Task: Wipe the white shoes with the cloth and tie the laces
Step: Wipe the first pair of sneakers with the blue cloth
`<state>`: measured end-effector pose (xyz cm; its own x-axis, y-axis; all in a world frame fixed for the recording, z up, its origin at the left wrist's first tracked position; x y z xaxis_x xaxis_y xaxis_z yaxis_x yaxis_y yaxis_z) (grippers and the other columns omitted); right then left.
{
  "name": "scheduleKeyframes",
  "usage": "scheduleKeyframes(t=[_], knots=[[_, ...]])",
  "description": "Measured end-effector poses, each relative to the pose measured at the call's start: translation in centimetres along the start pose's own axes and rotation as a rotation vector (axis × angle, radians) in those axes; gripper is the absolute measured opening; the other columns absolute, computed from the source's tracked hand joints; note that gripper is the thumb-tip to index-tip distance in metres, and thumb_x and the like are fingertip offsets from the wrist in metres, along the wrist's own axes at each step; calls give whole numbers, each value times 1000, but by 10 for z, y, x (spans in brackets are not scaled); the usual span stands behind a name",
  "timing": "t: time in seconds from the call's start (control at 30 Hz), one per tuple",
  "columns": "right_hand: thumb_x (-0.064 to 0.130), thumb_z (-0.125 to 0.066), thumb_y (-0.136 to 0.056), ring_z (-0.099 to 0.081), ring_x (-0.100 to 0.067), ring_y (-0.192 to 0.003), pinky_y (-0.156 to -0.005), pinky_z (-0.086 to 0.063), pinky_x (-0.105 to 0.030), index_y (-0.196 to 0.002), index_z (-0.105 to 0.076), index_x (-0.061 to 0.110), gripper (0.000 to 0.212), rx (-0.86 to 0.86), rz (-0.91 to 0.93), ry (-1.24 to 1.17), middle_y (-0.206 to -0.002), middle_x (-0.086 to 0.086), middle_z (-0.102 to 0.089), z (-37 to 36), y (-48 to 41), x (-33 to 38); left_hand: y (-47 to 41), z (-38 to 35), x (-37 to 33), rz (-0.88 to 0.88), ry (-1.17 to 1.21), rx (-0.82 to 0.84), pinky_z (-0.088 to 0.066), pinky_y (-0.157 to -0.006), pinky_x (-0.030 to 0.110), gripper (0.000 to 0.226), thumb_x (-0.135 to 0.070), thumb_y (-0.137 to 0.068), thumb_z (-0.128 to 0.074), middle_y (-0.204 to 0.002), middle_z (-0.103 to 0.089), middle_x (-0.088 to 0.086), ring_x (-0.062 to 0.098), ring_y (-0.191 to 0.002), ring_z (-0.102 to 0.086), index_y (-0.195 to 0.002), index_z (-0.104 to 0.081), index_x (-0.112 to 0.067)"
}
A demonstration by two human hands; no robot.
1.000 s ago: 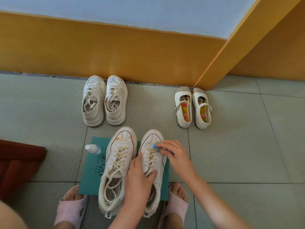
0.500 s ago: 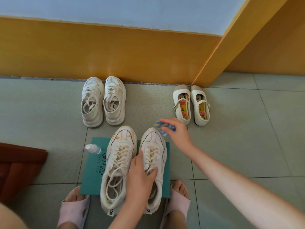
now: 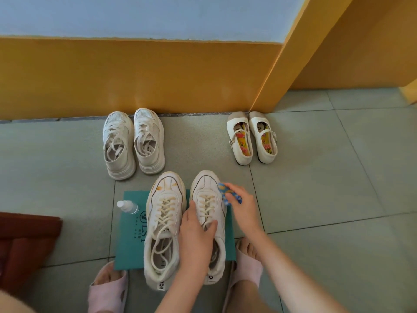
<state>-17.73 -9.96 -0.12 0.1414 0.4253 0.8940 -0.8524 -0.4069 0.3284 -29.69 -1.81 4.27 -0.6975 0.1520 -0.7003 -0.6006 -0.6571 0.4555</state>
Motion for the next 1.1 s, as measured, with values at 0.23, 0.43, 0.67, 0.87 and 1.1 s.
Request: scheduleKeyframes(t=[0.23, 0.43, 0.67, 0.87, 1.1], knots=[[-4, -57, -89, -64, -6, -97, -88, -49, -18, -102, -63, 36, 43, -101, -109, -195, -108, -1, -67, -3, 68, -27, 1, 1, -3, 19, 19, 18, -24, -110, 28, 74, -24, -88, -62, -151, -31, 6, 20, -139, -28, -148, -21, -11], [-3, -59, -87, -64, -6, -99, -87, -48, -19, -102, -70, 28, 35, -66, -76, -263, -108, -1, -69, 8, 84, -23, 4, 2, -3, 12, 46, 47, -23, -110, 29, 73, -23, -88, -61, -151, -29, 8, 22, -139, -26, -148, -22, -9], [0, -55, -91, -59, -10, -105, -87, -47, -12, -111, -66, 22, 32, -44, 17, -143, -110, 1, -60, -6, 33, 6, 5, 2, -3, 5, 98, 70, -21, -110, 26, 71, -22, -90, -59, -152, -29, 8, 20, -140, -25, -148, -20, -8], [-6, -52, -90, -58, 4, -102, -87, -48, -14, -105, -68, 23, 36, -33, 20, -188, -112, 3, -60, -8, 75, -5, 5, 1, -1, 7, 136, 72, -22, -111, 28, 70, -22, -91, -58, -152, -28, 8, 21, -140, -25, -149, -19, -10], [-3, -54, -91, -58, -1, -105, -92, -46, -15, -102, -67, 32, 40, -2, -36, -169, -113, 0, -61, -5, 110, -8, 2, -1, 2, 24, 142, 69, -19, -113, 30, 66, -19, -93, -55, -152, -29, 11, 23, -141, -24, -148, -21, -7]])
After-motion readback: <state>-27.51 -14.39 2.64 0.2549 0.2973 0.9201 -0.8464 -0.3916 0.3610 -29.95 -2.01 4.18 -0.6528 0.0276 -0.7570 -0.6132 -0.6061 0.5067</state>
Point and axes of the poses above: each hand's wrist, its own y-axis away from the middle knuckle, its own z-axis out of the back of the hand, x = y × z, the point moved 2 cm from there along -y, towards the middle knuckle
